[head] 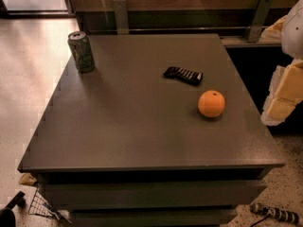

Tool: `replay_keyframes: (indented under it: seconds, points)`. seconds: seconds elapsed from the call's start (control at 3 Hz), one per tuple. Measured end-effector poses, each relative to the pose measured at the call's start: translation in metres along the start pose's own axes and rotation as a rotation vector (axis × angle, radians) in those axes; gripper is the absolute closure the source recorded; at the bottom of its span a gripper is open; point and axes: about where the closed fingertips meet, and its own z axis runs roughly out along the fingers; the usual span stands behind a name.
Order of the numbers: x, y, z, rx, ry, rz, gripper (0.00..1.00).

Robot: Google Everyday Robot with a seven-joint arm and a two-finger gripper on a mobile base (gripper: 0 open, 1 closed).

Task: Move orange near green can

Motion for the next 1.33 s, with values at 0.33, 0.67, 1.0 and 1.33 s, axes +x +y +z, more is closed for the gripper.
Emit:
replay_keyframes:
  seconds: [0.33, 0.67, 1.0, 1.33]
  points:
    - [0.0, 0.0, 0.0, 0.0, 0.0, 0.0, 0.0]
    - [0.0, -0.003, 0.001, 0.006, -0.035, 0.0, 0.0]
    - [0.001, -0.009, 0.007, 0.005, -0.127, 0.011, 0.0]
    - [0.007, -0.013, 0.027, -0.007, -0.288, 0.034, 0.0]
